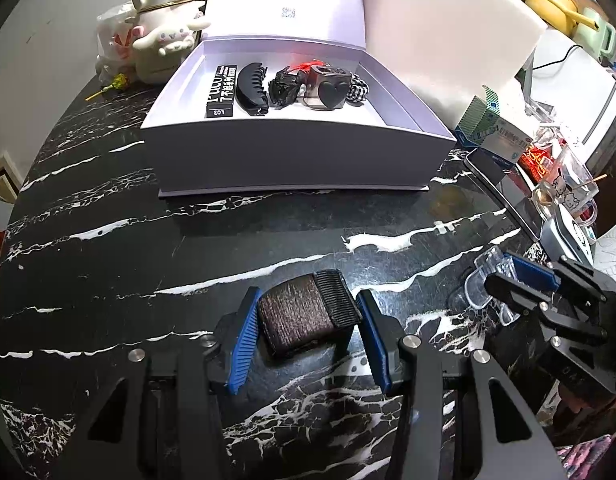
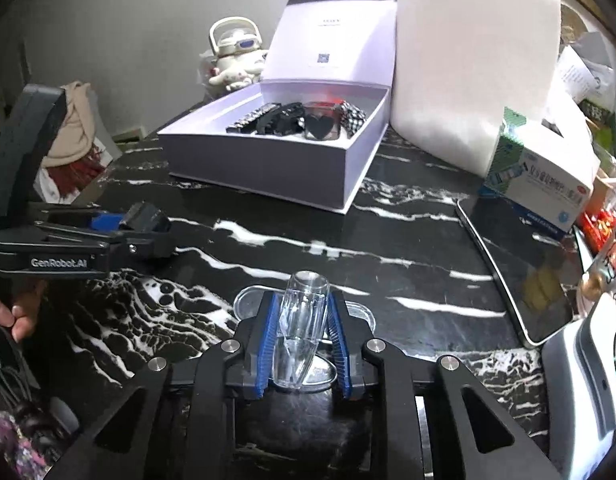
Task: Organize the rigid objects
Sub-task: 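Lift the clear plastic clip with the right tool while the left tool lifts the hair tie, then carry the clear clip and black hair tie toward the lavender box with both tools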
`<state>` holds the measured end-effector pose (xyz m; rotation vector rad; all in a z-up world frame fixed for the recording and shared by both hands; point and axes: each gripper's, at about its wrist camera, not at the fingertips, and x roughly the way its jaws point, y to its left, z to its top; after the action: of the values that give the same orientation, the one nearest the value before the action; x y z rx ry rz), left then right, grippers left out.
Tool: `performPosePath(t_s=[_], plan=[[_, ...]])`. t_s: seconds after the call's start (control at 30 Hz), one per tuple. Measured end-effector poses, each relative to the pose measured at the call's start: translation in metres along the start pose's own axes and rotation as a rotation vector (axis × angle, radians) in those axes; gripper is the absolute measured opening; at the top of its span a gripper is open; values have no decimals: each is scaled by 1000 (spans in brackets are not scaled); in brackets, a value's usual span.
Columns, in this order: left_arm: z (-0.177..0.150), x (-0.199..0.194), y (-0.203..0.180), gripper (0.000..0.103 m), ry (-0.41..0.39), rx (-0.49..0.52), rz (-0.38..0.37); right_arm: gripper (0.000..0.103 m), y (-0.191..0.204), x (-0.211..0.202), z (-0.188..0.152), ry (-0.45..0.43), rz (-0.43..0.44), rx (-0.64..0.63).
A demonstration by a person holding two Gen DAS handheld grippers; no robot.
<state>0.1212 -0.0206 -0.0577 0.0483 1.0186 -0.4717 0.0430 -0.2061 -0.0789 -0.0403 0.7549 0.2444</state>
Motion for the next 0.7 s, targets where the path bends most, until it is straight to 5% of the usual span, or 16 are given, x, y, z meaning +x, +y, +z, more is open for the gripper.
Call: performPosePath(t_s=[0.7], plan=[[20, -29, -4, 47, -74, 11, -10, 25, -2, -20, 30, -66, 31, -10]])
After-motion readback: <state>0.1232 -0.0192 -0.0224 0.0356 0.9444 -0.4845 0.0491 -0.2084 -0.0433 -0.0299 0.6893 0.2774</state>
